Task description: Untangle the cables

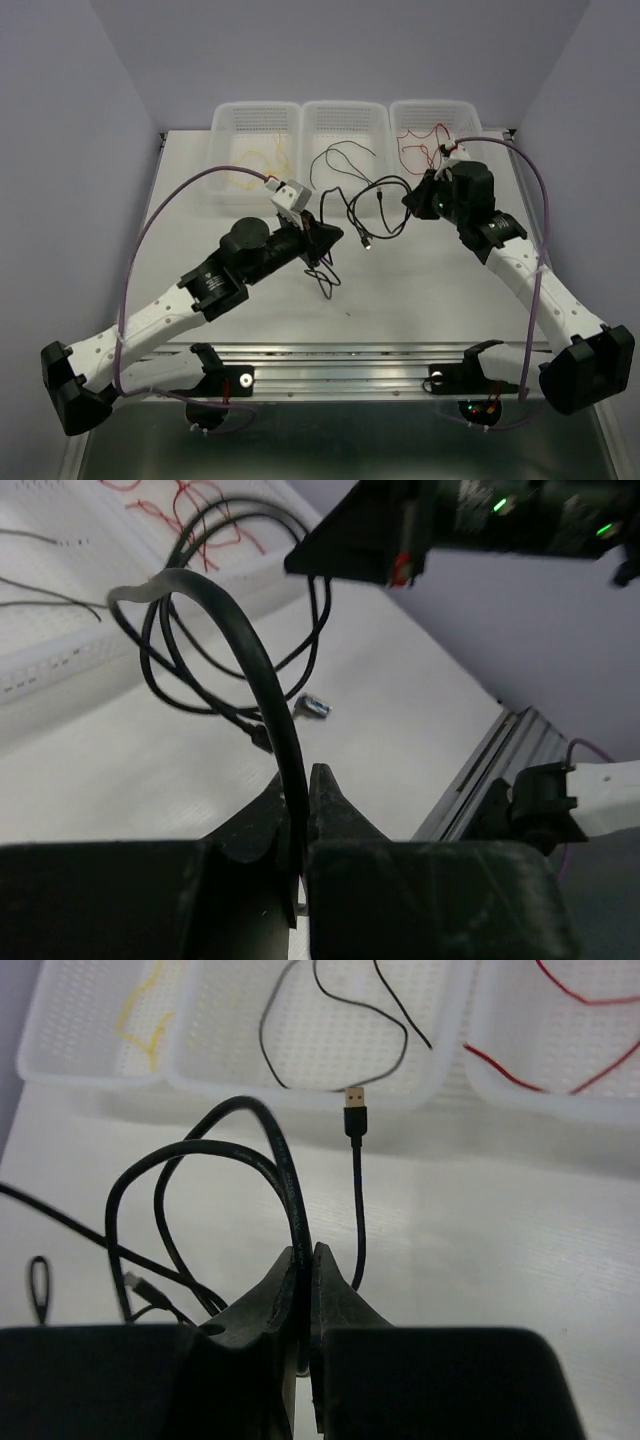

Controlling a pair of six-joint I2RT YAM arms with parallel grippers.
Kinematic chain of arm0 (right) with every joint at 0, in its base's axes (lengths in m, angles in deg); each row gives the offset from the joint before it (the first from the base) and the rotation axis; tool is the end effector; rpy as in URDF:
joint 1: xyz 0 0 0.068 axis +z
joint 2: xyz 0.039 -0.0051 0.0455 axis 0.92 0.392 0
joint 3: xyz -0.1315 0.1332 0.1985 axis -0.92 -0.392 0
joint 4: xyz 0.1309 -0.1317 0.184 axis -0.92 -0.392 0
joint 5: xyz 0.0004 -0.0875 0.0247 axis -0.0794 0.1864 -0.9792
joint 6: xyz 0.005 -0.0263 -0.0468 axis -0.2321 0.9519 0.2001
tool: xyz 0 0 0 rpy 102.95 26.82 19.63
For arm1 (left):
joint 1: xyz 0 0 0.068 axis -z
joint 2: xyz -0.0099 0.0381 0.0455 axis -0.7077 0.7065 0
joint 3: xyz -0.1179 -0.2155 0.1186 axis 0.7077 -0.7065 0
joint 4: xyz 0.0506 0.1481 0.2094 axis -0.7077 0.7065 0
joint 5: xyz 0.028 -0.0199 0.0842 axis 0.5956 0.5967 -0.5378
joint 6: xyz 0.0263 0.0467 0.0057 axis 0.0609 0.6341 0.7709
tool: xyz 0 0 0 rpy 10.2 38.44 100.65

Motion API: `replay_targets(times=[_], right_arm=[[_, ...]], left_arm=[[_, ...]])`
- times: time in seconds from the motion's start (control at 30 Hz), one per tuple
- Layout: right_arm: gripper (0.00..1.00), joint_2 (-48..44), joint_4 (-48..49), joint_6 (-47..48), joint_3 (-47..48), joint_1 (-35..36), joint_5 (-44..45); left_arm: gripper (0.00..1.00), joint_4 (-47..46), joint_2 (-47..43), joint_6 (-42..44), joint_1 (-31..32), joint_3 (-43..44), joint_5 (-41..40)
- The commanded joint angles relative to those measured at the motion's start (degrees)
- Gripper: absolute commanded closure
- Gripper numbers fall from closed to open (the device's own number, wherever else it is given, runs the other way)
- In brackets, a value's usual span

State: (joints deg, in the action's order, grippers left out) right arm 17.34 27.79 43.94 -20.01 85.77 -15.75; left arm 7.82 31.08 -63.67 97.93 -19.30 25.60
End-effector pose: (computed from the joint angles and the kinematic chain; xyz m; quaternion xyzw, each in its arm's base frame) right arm 0.2481 0.0890 0.3569 -0.0203 0.8244 0.2345 0.5148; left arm 0.1439 -0.1918 0.3607 0.2192 0.6770 -0.4195 0.5636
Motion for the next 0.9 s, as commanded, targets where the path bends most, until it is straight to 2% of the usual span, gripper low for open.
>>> replay_targets(times=[0.0, 0.1, 0.23, 0.33, 0.43, 0.5, 0.67, 0.87], right_arm=[[0.99, 1.0, 0.8, -1.0, -4.6, 0.3, 6.3], [0.99, 2.4, 0.4, -1.5, -7.1, 0.3, 11.1], [0.99, 3.7, -1.5, -2.3, -10.2, 0.3, 18.1], [0.99, 3.9, -2.6, -2.5, -12.3, 0.3, 22.3], [0.99, 3.8, -3.7, -2.1, -13.4, 0.3, 25.2], [0.99, 3.4, -4.2, -2.0, -13.7, 0.3, 28.0], [0.99, 4.2, -5.8, -2.5, -14.0, 0.3, 31.5], [0.99, 7.2, -5.9, -2.9, -14.7, -0.8, 33.2]], left_arm=[[1.00, 2.0, -5.6, 0.6, 0.1, 6.0, -0.4], [1.00, 6.5, -5.6, 1.0, 0.1, 12.5, -6.9], [1.00, 12.9, -2.3, 1.3, 0.1, 23.6, -21.5], [1.00, 16.0, -1.4, 2.3, 0.1, 28.7, -27.4], [1.00, 20.5, 0.0, 2.0, 0.0, 33.2, -38.4], [1.00, 24.4, 0.1, 0.5, -0.2, 35.7, -42.5], [1.00, 27.6, -3.3, -2.9, -1.0, 36.6, -51.9], [1.00, 29.7, -5.5, -5.2, -1.7, 36.9, -57.2]])
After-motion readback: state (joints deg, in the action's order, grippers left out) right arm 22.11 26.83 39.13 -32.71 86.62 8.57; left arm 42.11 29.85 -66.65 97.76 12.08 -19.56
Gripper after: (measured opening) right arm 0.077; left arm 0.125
